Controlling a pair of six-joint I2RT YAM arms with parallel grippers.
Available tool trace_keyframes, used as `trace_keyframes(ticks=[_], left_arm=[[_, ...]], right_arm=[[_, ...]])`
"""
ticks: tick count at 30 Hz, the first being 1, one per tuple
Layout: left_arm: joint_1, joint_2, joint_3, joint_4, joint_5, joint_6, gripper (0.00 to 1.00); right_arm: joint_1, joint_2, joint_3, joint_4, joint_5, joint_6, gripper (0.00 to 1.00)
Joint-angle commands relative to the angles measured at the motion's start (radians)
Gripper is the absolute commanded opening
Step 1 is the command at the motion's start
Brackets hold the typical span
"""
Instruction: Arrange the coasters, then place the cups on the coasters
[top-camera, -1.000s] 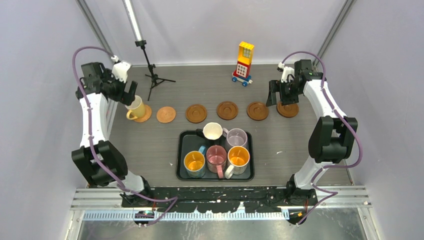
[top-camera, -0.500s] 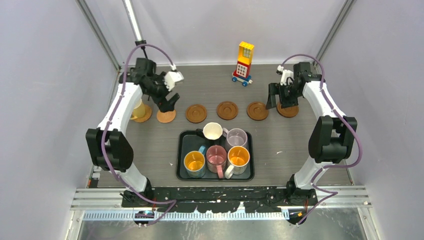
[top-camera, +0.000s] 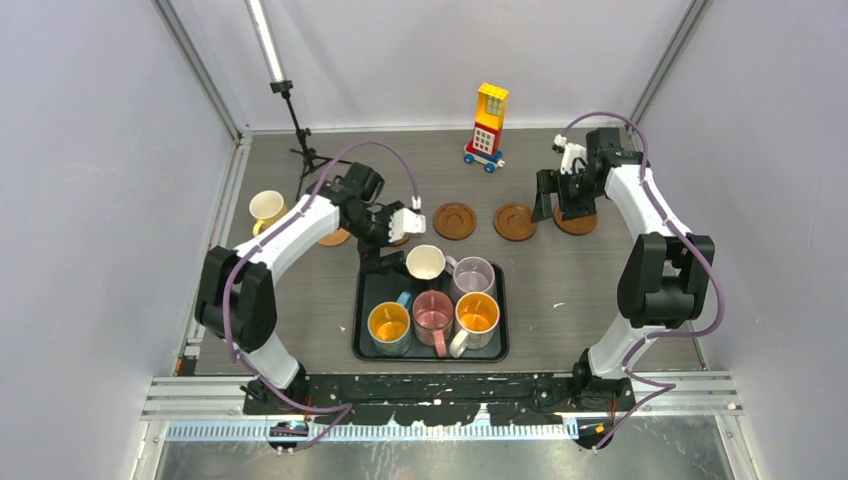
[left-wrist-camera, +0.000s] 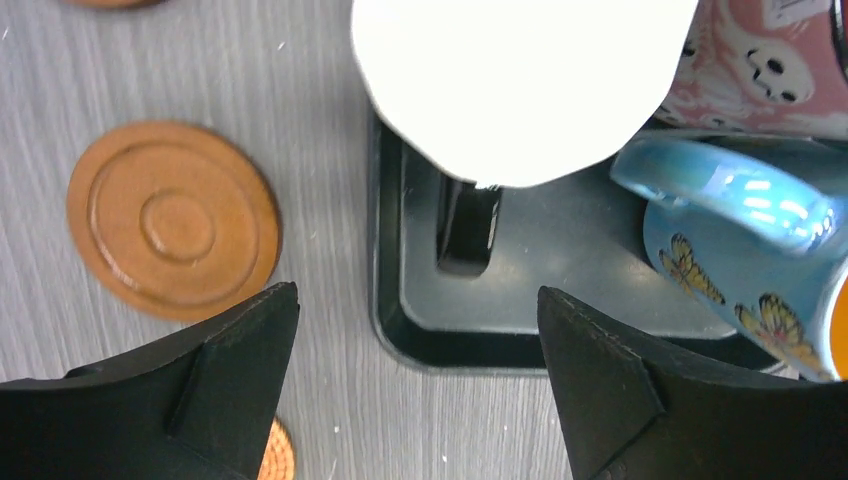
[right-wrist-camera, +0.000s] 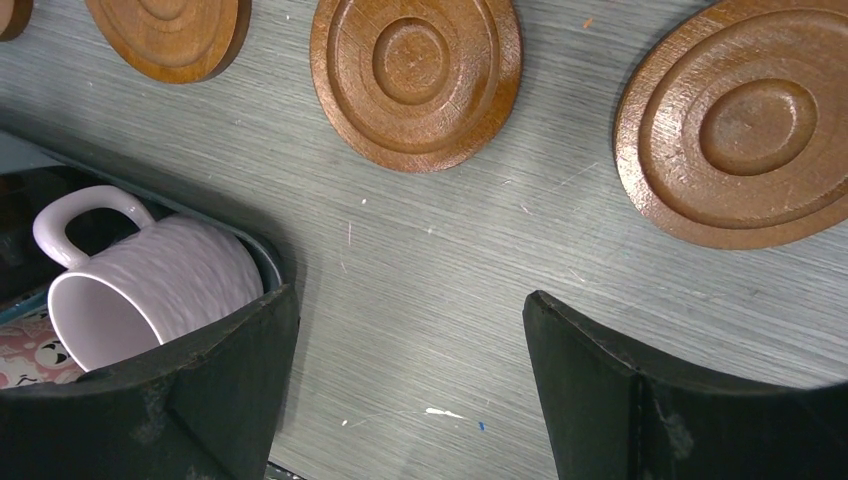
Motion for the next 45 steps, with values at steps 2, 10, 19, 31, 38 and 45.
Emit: trace_keyframes(ticks=[2,10,19,31,38,45], left_arm=[[-0.072,0.008,-0.054,0.166,-0.007,0.006,0.88],[-0.127,0.030,-0.094,0.235,0.030,0.001,0.77],[-0.135,0.018,-0.162,0.306,0.032,-0.010,0.61],[-0.137,-0.058,-0.220,0.365,0.034,-0.131,0.30],[-0.131,-0.109,-0.234,0.374,0.014,-0.179,0.01],[-0.021,-0.182,-0.203,0.383,0.052,-0.327,0.00]], right_arm=[[0.005,-0.073,-0.009,0.014,0.005,-0.006,0.87],[0.005,-0.080,-0.017,0.014,0.006,-0.005,0.87],[0.005,-0.076,-0.018,0.017,0.002,0.003,0.87],[0.005,-0.061,-0.008,0.018,-0.013,0.014,0.87],[0.005,-0.052,0.005,0.018,-0.013,0.015,0.87],[0.005,-0.047,0.010,0.018,-0.015,0.012,0.87]])
